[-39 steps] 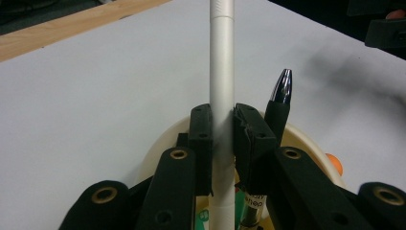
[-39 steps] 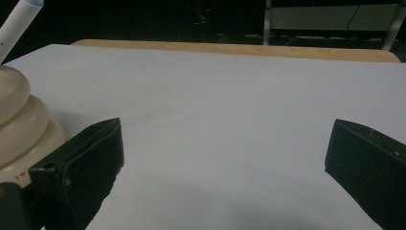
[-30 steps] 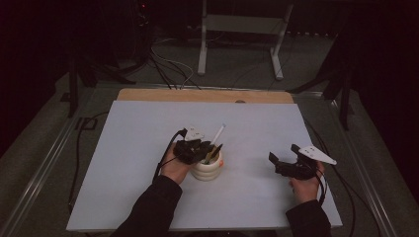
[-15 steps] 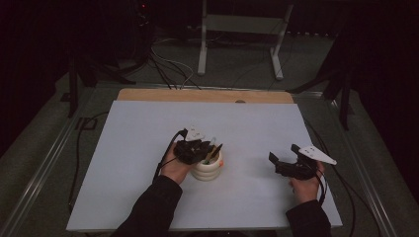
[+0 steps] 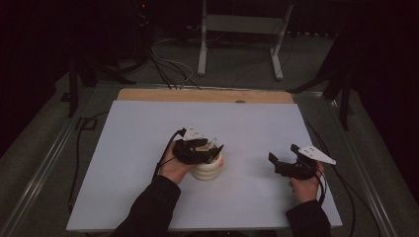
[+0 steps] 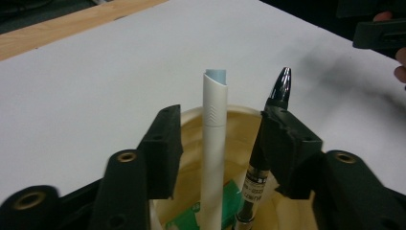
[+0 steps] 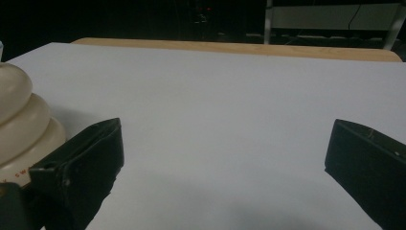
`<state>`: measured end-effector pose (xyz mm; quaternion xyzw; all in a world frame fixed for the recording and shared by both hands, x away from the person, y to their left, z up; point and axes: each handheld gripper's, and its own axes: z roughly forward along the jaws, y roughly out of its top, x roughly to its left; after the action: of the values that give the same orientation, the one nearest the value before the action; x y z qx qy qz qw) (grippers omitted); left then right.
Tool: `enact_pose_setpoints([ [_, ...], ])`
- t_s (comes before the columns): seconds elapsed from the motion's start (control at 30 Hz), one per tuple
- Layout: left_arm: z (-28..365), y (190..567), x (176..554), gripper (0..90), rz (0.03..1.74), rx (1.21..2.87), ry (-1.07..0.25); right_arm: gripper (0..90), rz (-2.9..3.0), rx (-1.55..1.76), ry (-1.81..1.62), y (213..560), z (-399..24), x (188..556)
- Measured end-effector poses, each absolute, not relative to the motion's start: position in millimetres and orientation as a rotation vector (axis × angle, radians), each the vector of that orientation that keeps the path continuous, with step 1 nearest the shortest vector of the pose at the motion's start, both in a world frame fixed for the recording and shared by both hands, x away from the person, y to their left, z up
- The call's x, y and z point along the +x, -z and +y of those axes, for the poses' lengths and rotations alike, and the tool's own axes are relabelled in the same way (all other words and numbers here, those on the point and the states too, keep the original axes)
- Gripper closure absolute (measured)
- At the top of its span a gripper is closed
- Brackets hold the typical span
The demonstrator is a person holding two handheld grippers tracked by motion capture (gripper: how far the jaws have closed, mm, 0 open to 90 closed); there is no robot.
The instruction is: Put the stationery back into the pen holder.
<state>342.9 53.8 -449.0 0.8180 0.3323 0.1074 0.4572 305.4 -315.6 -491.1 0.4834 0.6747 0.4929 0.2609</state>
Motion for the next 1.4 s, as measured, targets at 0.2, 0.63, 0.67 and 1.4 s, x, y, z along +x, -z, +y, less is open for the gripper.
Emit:
enact_pose_setpoints([
  [0.2, 55.6, 446.0, 343.5, 39.8, 0.805, 1.972, -0.25, 0.0, 1.825, 1.31, -1.336, 491.1, -315.7, 305.4],
  [0.63, 61.7, 439.9, 346.8, 15.9, 0.867, 1.945, -0.317, 0.0, 1.828, 1.31, -1.334, 491.3, -315.8, 305.6],
  [0.67, 62.3, 439.3, 347.0, 14.7, 0.866, 1.947, -0.322, 0.0, 1.827, 1.31, -1.334, 491.3, -315.8, 305.6],
  [1.4, 86.5, 431.5, 352.8, 0.1, 0.913, 1.911, -0.356, 0.0, 1.825, 1.311, -1.336, 490.9, -316.2, 305.3],
])
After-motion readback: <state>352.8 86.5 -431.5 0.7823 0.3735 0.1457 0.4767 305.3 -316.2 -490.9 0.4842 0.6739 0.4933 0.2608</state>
